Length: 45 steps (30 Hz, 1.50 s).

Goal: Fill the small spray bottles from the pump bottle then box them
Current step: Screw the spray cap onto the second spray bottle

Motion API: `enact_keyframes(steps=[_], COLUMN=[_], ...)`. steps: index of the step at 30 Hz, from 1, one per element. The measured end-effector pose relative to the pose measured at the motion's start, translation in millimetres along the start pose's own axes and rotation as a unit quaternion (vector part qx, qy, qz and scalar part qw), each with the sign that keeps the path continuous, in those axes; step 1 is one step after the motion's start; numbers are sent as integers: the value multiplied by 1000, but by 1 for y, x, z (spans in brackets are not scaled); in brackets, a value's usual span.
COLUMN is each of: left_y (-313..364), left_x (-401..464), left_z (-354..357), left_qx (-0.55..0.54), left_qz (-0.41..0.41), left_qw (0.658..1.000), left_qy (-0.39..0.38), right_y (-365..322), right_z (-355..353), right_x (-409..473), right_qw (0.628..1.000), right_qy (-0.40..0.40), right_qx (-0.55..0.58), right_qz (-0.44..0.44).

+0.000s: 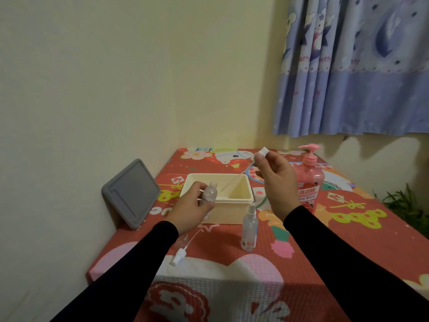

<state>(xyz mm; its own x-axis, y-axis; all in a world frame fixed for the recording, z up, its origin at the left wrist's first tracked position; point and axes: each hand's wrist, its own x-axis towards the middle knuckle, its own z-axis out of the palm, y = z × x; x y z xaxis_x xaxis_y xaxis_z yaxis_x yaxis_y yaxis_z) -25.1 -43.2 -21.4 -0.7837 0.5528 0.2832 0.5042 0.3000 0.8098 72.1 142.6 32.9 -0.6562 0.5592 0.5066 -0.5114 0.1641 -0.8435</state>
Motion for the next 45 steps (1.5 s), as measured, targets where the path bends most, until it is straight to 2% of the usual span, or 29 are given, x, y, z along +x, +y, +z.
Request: enact_keyframes(steps=[6,14,34,41,45], left_y=[3,8,41,41,46], left_x=[-1,-2,-7,-5,-5], left_z=[2,5,17,17,15], left_qx=[5,6,-66,-142,-198], left_qz=[-5,13,26,14,1], left_qw=[1000,1000,997,988,976], left_qy=[-18,-25,-44,-64,-85], right_y=[1,6,14,14,13], right_z=[3,5,8,5,4], right_x=[3,4,-12,-9,-3], right_qw=[997,999,981,971,968], right_qy=[43,44,-164,-190,-199], right_qx=[56,20,-54,25,45], right_qz=[29,26,85,142,144])
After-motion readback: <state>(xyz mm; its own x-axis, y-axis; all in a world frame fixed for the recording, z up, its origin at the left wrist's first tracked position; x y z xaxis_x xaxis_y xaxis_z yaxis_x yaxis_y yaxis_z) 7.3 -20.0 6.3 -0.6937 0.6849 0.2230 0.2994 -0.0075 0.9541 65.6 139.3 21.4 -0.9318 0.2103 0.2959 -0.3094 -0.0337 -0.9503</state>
